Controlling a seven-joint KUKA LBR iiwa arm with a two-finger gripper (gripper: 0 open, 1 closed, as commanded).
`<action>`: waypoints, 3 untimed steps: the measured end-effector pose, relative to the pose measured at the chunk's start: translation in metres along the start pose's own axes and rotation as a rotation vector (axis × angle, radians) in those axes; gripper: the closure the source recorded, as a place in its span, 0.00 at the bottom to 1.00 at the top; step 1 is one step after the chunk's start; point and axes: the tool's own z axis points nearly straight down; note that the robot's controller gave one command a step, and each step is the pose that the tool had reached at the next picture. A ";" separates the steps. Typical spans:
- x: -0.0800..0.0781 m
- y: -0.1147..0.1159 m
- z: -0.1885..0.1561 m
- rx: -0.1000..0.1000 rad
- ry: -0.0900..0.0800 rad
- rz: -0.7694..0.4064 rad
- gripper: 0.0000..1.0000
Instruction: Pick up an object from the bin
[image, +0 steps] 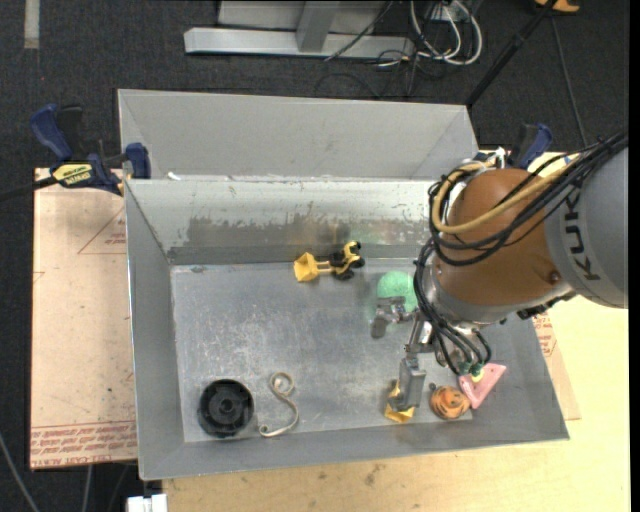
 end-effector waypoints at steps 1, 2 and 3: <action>-0.002 0.000 -0.004 0.000 -0.008 0.000 0.00; -0.014 -0.019 0.020 -0.003 -0.016 0.111 0.00; -0.011 -0.040 0.059 -0.001 -0.008 0.216 0.00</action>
Offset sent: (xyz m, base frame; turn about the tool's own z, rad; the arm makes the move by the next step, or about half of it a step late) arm 0.0338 -0.0655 -0.0821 0.3467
